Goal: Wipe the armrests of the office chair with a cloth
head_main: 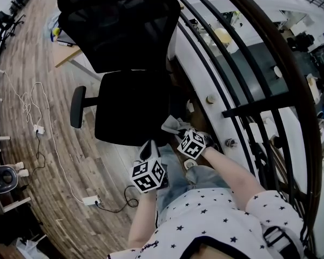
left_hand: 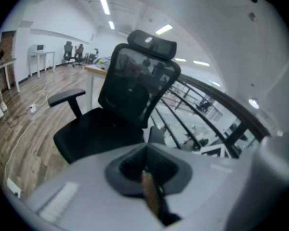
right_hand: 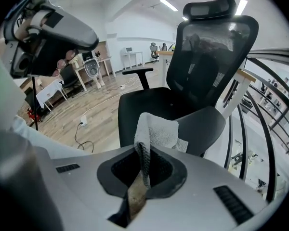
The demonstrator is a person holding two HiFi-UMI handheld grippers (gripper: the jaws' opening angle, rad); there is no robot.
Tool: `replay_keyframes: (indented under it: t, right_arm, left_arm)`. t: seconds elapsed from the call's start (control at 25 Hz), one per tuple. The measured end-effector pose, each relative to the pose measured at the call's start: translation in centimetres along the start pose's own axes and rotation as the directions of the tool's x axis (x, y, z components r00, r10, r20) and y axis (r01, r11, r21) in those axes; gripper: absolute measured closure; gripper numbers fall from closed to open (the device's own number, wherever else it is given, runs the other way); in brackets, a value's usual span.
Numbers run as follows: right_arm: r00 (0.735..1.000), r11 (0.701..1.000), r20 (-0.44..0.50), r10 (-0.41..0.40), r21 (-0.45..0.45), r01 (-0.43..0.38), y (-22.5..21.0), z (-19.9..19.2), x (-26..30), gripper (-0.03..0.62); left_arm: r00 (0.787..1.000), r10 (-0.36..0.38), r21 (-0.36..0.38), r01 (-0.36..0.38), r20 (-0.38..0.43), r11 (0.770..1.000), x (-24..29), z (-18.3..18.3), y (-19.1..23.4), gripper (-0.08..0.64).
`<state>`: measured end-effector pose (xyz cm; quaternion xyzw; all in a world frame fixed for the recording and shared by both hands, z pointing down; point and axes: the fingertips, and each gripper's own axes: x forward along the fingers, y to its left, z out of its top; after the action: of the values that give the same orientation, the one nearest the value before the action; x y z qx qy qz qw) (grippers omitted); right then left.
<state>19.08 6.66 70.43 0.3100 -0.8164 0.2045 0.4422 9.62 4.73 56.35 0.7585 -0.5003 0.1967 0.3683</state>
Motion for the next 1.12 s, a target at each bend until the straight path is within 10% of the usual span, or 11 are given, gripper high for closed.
replay_keyframes:
  t: [1.12]
  right_arm:
    - [0.991, 0.999, 0.134, 0.029, -0.017, -0.027, 1.0, 2.6, -4.2, 0.566]
  left_arm:
    - [0.993, 0.069, -0.046, -0.065, 0.091, 0.997, -2.1, 0.9, -0.2, 0.552]
